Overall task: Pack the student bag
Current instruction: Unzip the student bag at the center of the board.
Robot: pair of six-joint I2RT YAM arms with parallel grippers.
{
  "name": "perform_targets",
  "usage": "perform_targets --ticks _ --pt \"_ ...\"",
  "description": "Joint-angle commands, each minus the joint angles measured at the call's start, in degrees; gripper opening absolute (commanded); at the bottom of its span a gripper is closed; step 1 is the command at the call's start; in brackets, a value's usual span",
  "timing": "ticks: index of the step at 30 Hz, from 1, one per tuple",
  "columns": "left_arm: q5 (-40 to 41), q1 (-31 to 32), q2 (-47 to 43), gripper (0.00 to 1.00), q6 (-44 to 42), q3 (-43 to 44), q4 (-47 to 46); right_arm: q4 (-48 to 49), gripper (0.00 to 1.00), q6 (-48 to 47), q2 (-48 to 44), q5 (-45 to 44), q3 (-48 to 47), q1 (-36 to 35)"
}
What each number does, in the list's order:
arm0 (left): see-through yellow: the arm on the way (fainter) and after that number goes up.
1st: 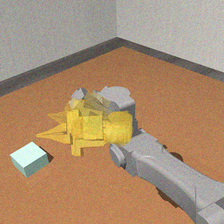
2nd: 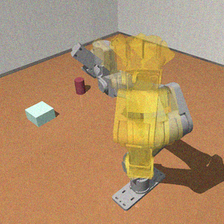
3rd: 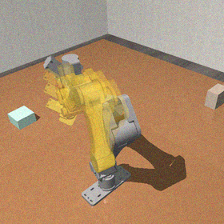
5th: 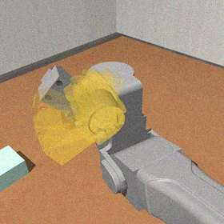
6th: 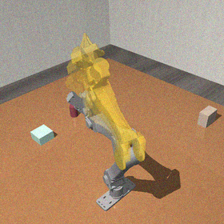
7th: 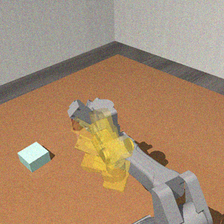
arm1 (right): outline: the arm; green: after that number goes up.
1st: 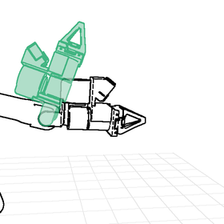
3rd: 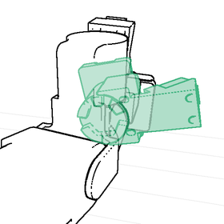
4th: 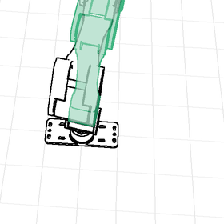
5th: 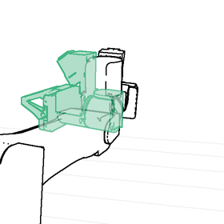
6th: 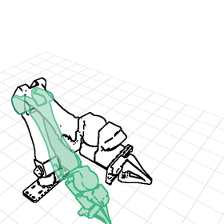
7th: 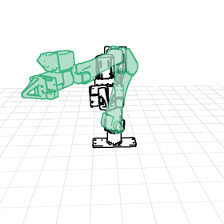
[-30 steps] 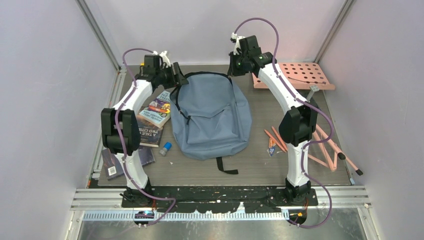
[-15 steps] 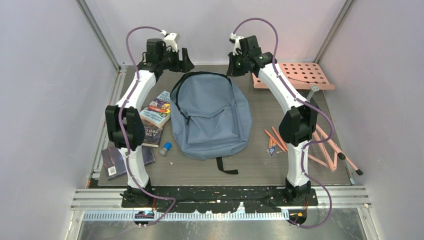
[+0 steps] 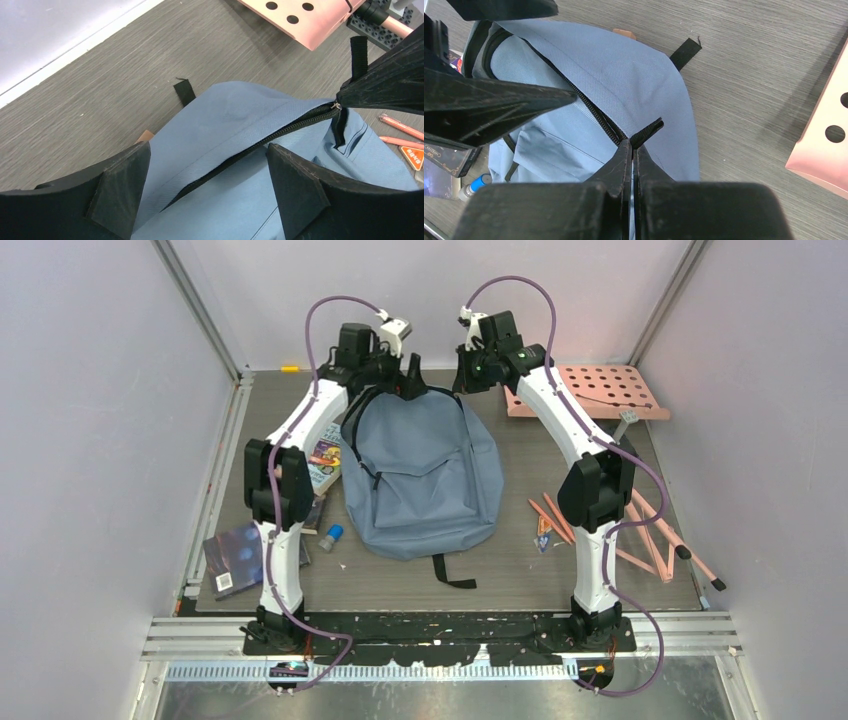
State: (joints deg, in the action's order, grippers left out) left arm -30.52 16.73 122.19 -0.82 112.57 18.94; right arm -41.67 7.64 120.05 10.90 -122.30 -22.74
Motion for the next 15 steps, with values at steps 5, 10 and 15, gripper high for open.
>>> perform_targets --ticks 5,10,15 --pt "3.1 1.3 1.0 0.64 -1.0 2.6 -0.1 2.3 0.01 -0.4 -1.6 1.0 -1.1 0.0" --pt "4.3 1.3 0.6 0.32 0.5 2.3 -0.1 1.2 0.0 -0.2 -1.7 -3.0 -1.4 0.0" --pt "6.8 1.3 0.5 0.03 4.7 3.7 0.4 -0.7 0.01 0.7 -1.7 -9.8 -2.2 0.0"
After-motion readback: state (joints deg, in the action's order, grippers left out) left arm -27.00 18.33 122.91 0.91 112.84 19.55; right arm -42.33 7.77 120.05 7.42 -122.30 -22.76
